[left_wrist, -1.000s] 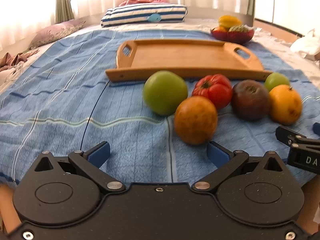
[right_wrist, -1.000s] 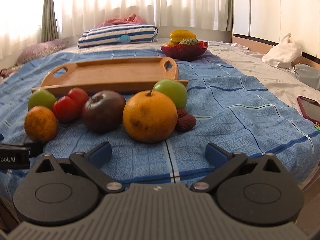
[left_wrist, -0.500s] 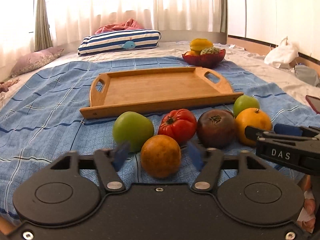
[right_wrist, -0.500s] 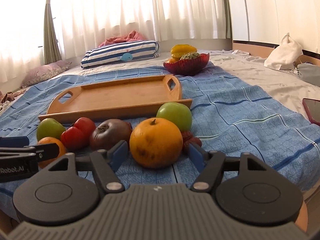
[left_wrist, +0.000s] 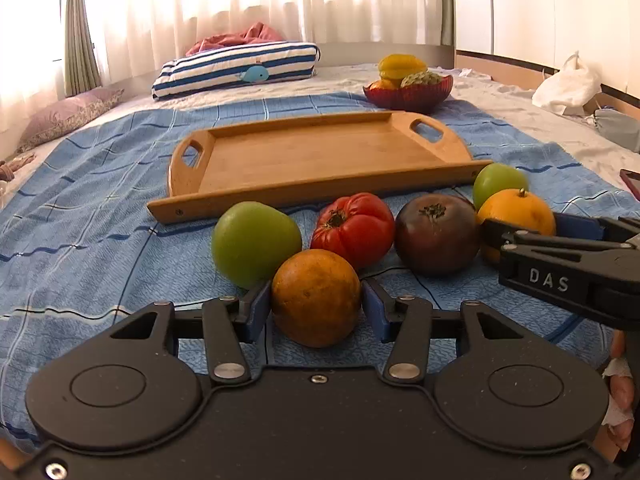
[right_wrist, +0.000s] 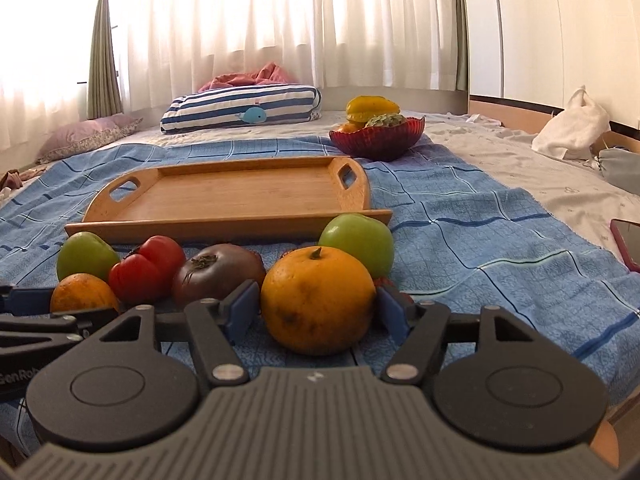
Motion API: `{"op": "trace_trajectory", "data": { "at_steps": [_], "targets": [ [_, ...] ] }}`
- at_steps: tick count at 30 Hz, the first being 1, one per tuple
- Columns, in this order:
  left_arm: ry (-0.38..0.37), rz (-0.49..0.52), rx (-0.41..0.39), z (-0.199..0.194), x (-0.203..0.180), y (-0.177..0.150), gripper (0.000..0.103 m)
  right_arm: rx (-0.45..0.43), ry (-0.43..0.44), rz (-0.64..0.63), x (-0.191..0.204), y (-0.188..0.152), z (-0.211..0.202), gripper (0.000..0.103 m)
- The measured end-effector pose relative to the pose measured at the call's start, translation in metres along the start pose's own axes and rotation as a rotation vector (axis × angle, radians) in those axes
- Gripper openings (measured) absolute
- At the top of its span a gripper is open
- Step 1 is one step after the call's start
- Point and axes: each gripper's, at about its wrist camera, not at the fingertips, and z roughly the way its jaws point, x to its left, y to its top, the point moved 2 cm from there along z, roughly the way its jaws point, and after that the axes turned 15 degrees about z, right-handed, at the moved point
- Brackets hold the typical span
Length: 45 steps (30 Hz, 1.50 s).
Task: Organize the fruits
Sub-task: 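Grasp the dull brown-orange fruit with the left tool while the right tool grasps the large orange, then lift both held fruits and carry them over the wooden tray with both tools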
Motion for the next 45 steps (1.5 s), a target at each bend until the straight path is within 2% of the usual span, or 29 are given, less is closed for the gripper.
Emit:
{"op": "trace_trajectory", "data": {
  "at_steps": [5, 10, 18, 22, 23, 25, 32, 37, 45],
  "targets": [
    [-0.003, -0.023, 0.016, 0.009, 0.001, 0.0, 0.048, -0.003, 0.012, -0.018, -0.001, 0.001, 0.003, 0.075],
    [-0.002, -0.025, 0.014, 0.009, 0.001, -0.001, 0.047, 0.001, 0.036, -0.006, -0.008, 0.002, 0.005, 0.081],
    [-0.013, -0.027, 0.019, 0.006, 0.001, 0.002, 0.047, -0.015, 0.026, -0.046, -0.006, 0.0, 0.002, 0.081],
    [-0.007, -0.026, 0.021, 0.006, 0.0, 0.003, 0.047, -0.007, 0.04, -0.017, -0.009, 0.003, 0.006, 0.081],
    [-0.009, -0.026, 0.02, 0.005, 0.0, 0.002, 0.047, -0.004, 0.05, -0.004, -0.011, 0.004, 0.007, 0.08],
    [-0.015, -0.037, 0.02, 0.003, 0.002, 0.003, 0.047, 0.009, 0.066, 0.037, -0.015, 0.006, 0.007, 0.069],
    [-0.02, -0.053, 0.006, -0.003, 0.007, 0.005, 0.047, 0.01, 0.063, 0.066, -0.016, 0.007, 0.003, 0.068],
    [-0.012, -0.046, -0.045, -0.018, 0.008, 0.013, 0.047, 0.04, 0.09, 0.154, -0.023, 0.013, 0.001, 0.067],
    [-0.004, -0.051, -0.106, -0.032, 0.015, 0.031, 0.047, 0.039, 0.1, 0.161, -0.021, 0.014, -0.004, 0.067]
  ]
}}
